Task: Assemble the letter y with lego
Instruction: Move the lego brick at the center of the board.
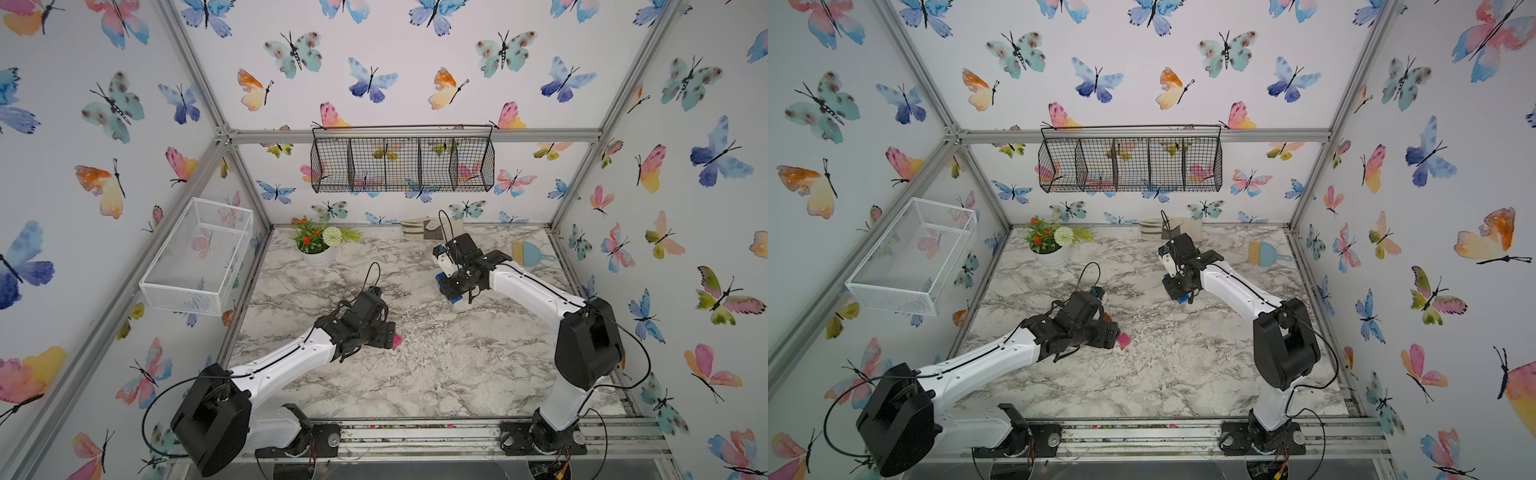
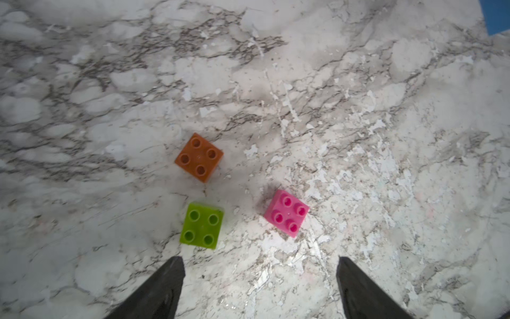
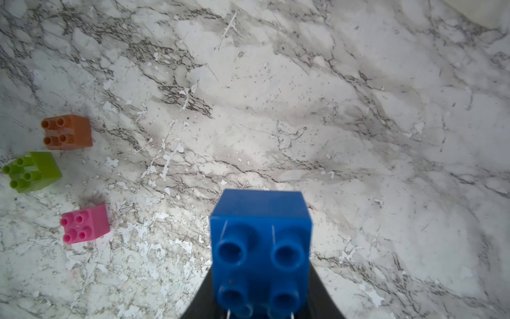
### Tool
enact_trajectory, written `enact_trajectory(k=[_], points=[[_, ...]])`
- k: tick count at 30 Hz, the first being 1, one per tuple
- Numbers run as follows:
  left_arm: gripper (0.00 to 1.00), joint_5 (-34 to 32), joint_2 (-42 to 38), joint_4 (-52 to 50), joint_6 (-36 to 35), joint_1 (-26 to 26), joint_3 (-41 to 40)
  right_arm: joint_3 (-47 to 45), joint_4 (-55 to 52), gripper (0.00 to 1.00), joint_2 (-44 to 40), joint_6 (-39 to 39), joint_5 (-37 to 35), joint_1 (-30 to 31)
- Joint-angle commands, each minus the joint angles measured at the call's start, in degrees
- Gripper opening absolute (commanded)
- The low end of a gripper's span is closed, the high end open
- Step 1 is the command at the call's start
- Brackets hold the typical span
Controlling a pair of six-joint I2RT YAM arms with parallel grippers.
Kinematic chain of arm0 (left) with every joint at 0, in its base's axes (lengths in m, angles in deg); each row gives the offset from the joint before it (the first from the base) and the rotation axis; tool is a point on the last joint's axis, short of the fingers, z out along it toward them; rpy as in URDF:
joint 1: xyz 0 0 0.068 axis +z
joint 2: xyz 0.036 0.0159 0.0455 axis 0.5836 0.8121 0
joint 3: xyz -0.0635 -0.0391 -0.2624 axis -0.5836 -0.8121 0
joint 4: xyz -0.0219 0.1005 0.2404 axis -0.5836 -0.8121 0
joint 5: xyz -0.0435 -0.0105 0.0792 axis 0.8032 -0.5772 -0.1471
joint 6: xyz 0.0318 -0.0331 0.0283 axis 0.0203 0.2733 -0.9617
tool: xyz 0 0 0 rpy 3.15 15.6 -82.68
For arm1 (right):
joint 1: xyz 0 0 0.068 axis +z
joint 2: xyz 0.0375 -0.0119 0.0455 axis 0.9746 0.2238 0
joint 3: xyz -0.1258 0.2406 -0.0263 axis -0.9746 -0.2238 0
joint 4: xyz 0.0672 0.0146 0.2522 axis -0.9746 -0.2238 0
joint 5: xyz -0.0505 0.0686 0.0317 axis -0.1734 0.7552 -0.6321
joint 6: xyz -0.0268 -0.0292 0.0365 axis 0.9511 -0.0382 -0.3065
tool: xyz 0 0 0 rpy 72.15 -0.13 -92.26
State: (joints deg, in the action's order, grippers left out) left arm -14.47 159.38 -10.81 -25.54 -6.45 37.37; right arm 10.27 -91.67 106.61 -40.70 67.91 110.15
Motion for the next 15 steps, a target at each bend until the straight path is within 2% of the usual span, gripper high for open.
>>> enact_trajectory(k=[1, 7, 15], points=[[0.87, 9.0, 5.8, -5.0, -8.7, -0.6, 5.8, -3.3, -1.6, 0.11, -0.9, -2.0, -0.8, 0.5], [0.84, 7.9, 16.1, -10.9, -16.1, -2.0, 11.2, -5.7, -1.5, 0.12, -4.7, -3.7, -0.7, -0.4], [0.77, 2.2, 19.6, -10.0, -15.3, -3.0, 11.1, -6.2, -0.7, 0.13, -8.2, -5.0, 2.7, -0.6]])
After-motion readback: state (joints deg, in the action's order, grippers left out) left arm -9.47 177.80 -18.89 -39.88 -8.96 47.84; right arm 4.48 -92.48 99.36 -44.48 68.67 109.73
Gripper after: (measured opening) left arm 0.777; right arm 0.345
